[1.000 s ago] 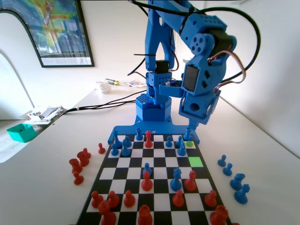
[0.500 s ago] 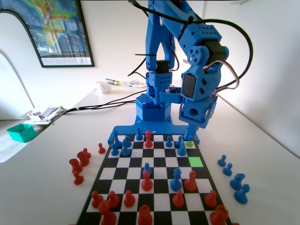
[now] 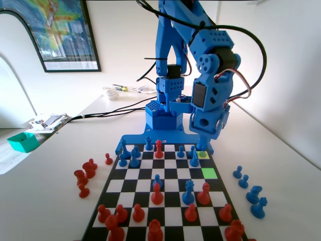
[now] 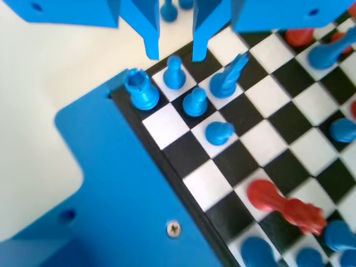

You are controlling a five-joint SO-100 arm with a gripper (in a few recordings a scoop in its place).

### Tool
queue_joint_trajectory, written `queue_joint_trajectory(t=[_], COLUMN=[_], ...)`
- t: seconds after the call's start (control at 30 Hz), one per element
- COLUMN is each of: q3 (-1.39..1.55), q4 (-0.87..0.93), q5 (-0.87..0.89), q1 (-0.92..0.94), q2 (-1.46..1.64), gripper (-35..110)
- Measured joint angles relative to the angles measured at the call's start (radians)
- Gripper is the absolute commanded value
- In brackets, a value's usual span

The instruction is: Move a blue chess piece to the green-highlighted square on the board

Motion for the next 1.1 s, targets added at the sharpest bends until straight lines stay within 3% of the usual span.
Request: queue_joint_trajectory(t=[1.1], q3=[0.028], q4=[-0.124], q5=[0.0], q1=[-0.021], q2=[-0.106], gripper=[12])
